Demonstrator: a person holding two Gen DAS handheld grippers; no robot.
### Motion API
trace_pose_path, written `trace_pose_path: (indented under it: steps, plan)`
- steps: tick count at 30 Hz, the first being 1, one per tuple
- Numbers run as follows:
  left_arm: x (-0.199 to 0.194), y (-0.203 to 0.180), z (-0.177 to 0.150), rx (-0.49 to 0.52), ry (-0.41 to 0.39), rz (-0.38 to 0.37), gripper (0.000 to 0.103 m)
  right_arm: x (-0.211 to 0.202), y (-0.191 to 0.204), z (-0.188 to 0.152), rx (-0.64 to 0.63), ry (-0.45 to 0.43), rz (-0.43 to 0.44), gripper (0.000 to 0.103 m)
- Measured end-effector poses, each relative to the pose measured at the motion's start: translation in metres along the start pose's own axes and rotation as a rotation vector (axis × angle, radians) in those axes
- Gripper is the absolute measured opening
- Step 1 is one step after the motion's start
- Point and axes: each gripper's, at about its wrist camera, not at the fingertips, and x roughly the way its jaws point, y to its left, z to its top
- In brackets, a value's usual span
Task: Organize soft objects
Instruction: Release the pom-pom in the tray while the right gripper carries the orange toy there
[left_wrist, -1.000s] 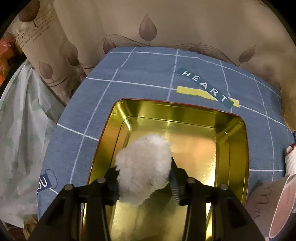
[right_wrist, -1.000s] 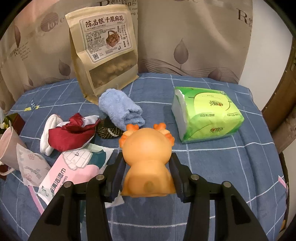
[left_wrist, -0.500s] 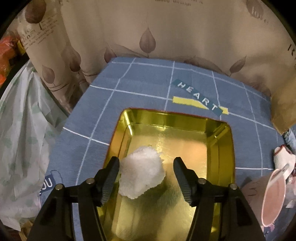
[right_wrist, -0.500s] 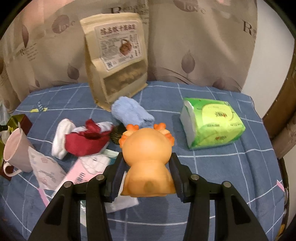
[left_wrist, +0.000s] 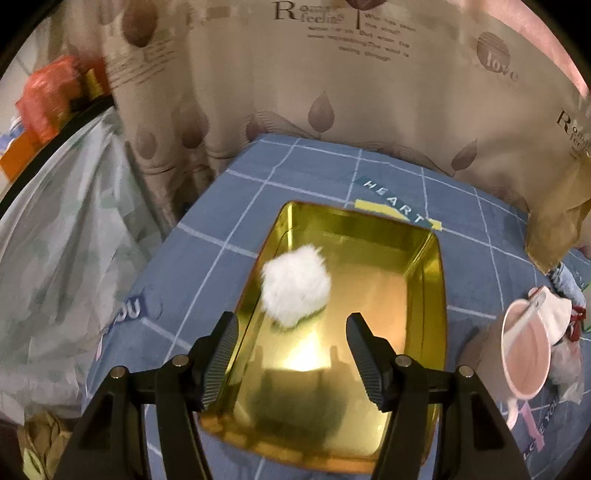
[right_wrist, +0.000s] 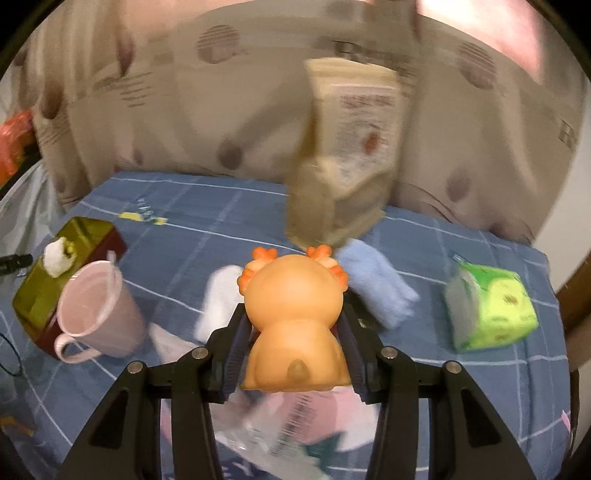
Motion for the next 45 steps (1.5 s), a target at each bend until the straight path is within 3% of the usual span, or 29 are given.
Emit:
trace_pose_path:
  steps: [10,18,26,35,45]
  plan:
    - [-0.020,0.027,-0.041,-0.086,-0.039,0.052,0.062,0.005,0.098,0.032,-0.145,-0.007,0.152,0.044]
    - [-0.019,0.040,-0.044,-0.105,-0.058,0.099,0.062,0.019,0.190,0.052,-0.256,0.011,0.255,0.044]
    - [-0.023,0.073,-0.043,-0.212,-0.075,0.127,0.062,0.059,0.266,0.063,-0.294,0.088,0.323,0.044]
    - [-0.024,0.095,-0.043,-0.296,-0.078,0.127,0.062,0.115,0.313,0.067,-0.295,0.203,0.313,0.044]
    - [-0.018,0.099,-0.045,-0.303,-0.058,0.109,0.062,0.158,0.327,0.066,-0.277,0.279,0.286,0.044]
